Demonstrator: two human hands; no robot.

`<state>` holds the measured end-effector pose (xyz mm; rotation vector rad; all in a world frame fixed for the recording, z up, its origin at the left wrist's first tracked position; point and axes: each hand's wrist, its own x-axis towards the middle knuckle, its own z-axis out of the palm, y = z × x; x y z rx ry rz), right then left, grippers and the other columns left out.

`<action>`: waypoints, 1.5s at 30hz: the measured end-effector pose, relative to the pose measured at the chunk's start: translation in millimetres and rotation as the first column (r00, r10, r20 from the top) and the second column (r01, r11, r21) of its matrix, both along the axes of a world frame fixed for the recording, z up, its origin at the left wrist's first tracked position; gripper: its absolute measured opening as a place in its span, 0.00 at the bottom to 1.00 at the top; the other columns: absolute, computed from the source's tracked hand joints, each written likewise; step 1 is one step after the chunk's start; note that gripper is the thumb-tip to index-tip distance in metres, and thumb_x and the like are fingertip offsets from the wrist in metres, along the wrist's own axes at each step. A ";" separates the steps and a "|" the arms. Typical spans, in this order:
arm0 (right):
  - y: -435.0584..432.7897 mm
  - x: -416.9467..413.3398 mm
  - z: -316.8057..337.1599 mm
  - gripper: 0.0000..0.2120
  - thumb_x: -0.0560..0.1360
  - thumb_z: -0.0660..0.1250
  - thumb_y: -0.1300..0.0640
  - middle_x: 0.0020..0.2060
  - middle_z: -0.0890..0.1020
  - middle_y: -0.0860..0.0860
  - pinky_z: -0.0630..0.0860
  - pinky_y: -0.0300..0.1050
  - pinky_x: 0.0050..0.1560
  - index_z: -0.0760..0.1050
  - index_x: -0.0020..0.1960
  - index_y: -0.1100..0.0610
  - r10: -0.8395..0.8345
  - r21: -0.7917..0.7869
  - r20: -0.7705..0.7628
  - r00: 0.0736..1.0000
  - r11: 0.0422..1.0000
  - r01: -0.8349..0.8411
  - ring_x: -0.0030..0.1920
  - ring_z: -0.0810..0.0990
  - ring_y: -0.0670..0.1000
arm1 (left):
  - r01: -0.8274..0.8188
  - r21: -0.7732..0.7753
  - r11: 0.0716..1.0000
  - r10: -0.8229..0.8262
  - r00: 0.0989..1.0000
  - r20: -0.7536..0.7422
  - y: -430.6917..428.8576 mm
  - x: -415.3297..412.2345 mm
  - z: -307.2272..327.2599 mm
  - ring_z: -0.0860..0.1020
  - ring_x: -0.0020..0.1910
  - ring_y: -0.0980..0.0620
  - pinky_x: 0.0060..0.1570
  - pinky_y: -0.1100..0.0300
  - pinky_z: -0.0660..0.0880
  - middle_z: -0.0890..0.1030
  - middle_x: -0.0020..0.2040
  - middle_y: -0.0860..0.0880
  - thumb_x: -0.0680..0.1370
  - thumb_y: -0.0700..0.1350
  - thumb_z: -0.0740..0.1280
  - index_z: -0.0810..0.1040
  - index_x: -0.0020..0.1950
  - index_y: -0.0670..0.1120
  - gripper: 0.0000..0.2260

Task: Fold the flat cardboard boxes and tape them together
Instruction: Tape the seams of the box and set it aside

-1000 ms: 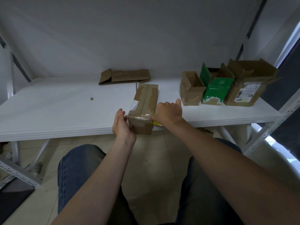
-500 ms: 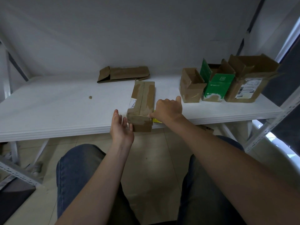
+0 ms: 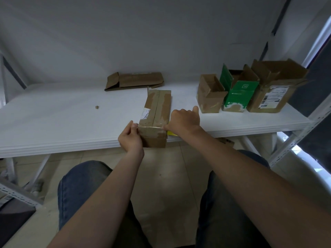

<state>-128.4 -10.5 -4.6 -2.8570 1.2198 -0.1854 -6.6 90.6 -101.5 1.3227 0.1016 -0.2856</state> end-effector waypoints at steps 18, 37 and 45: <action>-2.2 2.2 -5.7 0.18 0.76 0.67 0.40 0.32 0.72 0.47 0.56 0.57 0.72 0.70 0.36 0.52 0.020 0.012 0.053 0.998 1.000 -0.021 0.42 0.76 0.53 | -0.040 0.556 0.830 -0.346 0.745 0.570 0.3 27.6 31.7 0.79 0.49 0.50 0.49 0.56 0.74 0.81 0.49 0.52 0.77 0.34 0.62 0.80 0.49 0.48 0.11; -7.8 -48.4 11.3 0.20 0.69 0.72 0.35 0.35 0.83 0.48 0.63 0.58 0.60 0.77 0.46 0.51 0.030 0.331 0.161 0.986 0.940 -0.083 0.47 0.79 0.52 | 0.126 0.745 0.655 -0.722 0.395 0.568 -12.6 -4.0 31.8 0.79 0.53 0.47 0.52 0.52 0.76 0.83 0.51 0.49 0.72 0.47 0.78 0.85 0.50 0.47 0.10; -0.3 -63.8 9.4 0.15 0.73 0.68 0.38 0.42 0.78 0.47 0.58 0.59 0.61 0.76 0.50 0.48 0.057 0.138 0.139 0.989 0.987 -0.076 0.48 0.76 0.54 | 0.135 0.753 0.644 -0.734 0.387 0.558 -12.9 -5.6 31.7 0.78 0.51 0.49 0.51 0.52 0.77 0.83 0.51 0.49 0.72 0.49 0.78 0.84 0.51 0.47 0.11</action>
